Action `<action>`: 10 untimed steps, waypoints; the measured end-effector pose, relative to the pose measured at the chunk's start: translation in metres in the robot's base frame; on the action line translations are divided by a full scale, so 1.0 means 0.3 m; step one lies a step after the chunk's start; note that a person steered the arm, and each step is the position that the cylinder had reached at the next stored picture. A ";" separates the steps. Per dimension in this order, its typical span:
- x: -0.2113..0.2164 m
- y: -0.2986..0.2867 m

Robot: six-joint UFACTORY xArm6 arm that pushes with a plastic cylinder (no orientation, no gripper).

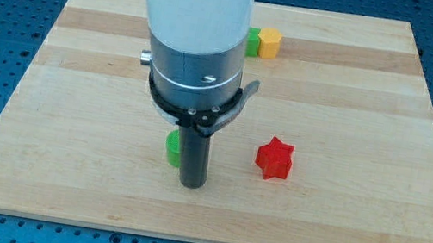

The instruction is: Slide green circle below yellow heart

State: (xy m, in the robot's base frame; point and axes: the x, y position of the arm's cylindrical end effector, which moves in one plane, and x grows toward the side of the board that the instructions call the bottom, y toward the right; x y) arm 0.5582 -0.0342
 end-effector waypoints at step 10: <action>-0.496 -0.079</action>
